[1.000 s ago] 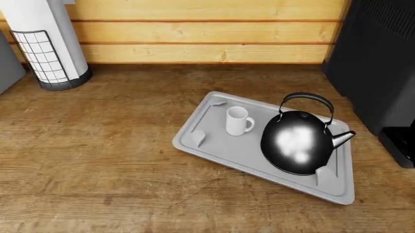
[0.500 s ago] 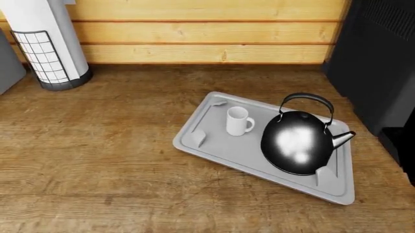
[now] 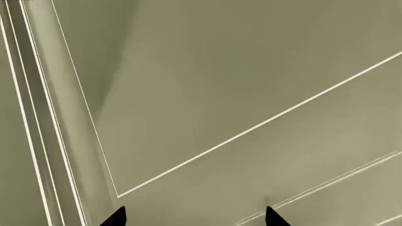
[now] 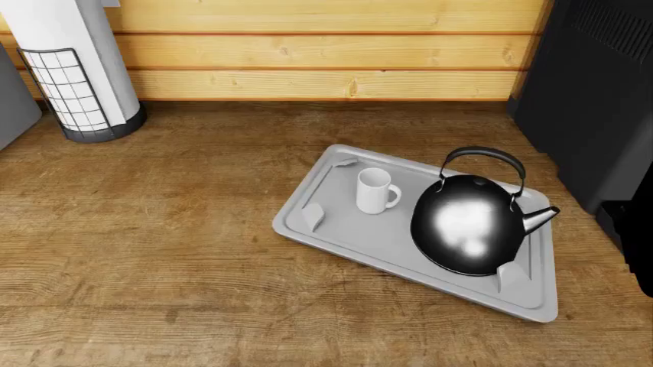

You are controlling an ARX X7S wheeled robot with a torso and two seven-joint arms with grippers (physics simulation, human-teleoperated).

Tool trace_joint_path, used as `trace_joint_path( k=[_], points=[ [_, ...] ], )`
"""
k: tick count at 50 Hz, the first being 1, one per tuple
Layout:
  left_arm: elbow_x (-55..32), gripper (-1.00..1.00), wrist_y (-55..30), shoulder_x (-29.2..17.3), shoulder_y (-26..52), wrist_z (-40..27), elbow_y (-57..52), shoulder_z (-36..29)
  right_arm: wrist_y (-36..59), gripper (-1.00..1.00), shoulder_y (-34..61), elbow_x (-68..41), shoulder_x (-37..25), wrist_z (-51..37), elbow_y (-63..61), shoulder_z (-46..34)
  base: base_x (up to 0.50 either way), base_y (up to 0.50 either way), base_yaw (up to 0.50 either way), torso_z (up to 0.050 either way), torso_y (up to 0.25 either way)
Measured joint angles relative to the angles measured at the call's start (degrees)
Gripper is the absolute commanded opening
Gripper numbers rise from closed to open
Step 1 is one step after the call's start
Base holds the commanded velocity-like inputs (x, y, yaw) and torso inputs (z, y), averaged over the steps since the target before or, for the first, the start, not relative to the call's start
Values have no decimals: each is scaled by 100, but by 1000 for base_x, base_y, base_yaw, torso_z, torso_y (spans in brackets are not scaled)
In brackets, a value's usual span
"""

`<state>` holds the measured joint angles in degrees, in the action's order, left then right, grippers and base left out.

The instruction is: Pick the kettle from the counter and place it on the tray. Then pick the mug from the cabinet and place it on the tray. Then close the cabinet doors.

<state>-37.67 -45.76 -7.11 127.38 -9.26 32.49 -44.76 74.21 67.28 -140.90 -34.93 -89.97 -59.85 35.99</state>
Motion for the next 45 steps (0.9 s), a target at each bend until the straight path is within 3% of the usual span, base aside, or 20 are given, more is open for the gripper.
trace_joint_path(
  k=[27, 45],
  points=[
    [973, 100, 685, 566, 4, 117, 939, -1088, 239, 100, -186, -45, 189, 1, 1, 200, 0, 0, 0, -1, 0],
    [1009, 100, 1063, 707, -157, -128, 1221, -1882, 414, 100, -309, -78, 320, 1, 4, 342, 0, 0, 0, -2, 0]
  ],
)
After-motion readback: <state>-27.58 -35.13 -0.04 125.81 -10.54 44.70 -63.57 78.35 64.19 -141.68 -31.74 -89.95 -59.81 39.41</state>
